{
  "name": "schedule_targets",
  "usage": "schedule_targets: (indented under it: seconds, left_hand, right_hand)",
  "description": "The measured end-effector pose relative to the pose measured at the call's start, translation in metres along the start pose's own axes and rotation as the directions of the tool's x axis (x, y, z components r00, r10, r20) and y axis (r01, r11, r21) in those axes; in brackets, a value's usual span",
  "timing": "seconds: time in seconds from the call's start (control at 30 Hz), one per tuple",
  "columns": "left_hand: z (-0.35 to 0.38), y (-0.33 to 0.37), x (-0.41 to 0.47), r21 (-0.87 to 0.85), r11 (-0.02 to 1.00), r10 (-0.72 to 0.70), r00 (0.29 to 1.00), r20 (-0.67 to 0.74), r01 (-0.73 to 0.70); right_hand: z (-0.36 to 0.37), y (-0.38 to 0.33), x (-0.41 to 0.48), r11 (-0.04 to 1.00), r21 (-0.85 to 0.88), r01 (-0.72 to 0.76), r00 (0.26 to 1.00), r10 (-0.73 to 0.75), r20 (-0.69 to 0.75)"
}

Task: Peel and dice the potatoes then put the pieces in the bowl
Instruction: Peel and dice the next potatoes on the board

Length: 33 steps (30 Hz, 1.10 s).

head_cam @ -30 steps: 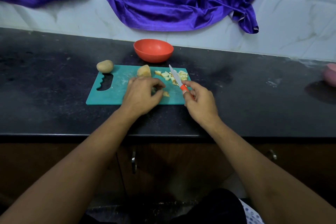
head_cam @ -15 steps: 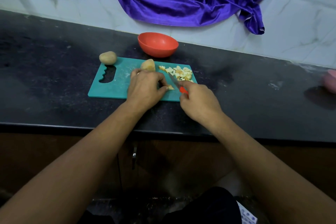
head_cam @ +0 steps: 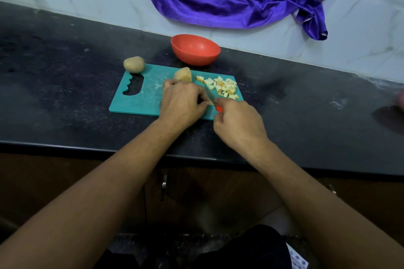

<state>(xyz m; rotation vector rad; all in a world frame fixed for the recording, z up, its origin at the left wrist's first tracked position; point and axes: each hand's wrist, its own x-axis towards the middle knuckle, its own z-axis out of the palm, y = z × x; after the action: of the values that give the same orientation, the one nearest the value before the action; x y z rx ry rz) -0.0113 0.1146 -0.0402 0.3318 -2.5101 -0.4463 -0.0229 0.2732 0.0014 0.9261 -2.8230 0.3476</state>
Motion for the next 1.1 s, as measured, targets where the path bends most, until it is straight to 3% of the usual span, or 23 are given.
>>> schedule_targets:
  seconds: [0.23, 0.4, 0.47, 0.57, 0.93, 1.03, 1.1]
  left_hand:
    - [-0.004, 0.002, -0.002, -0.038, 0.999, -0.019, 1.0, -0.012, 0.018]
    - [-0.006, 0.003, -0.004, -0.014, 0.999, -0.029, 1.0, 0.003, 0.029]
    - [-0.006, 0.003, -0.004, -0.019, 0.999, -0.033, 0.999, 0.006, 0.033]
    - [-0.007, 0.004, -0.005, -0.02, 0.999, -0.037, 0.999, 0.002, 0.037]
    - [-0.008, 0.005, -0.006, -0.032, 0.999, -0.031, 1.0, 0.002, 0.031]
    - [-0.009, 0.006, -0.007, -0.031, 0.999, -0.034, 0.999, 0.009, 0.034]
    - [-0.01, 0.006, -0.009, -0.044, 0.999, -0.029, 1.0, 0.007, 0.03]
  right_hand:
    - [0.013, 0.004, -0.008, 0.977, -0.189, 0.096, 0.994, -0.084, 0.069]
    - [0.008, 0.023, -0.002, 0.971, 0.228, -0.073, 0.996, 0.058, 0.071]
    - [0.006, 0.023, -0.002, 0.955, 0.281, -0.092, 0.995, 0.081, 0.052]
    - [0.003, 0.014, -0.004, 0.976, 0.212, -0.045, 0.999, 0.047, -0.009]
    - [0.007, -0.003, -0.012, 0.992, -0.108, 0.067, 0.997, -0.063, 0.041]
    - [0.011, -0.001, -0.013, 0.989, -0.119, 0.082, 0.996, -0.077, 0.049]
    - [0.009, 0.005, -0.009, 0.999, -0.026, 0.04, 0.996, -0.038, 0.081]
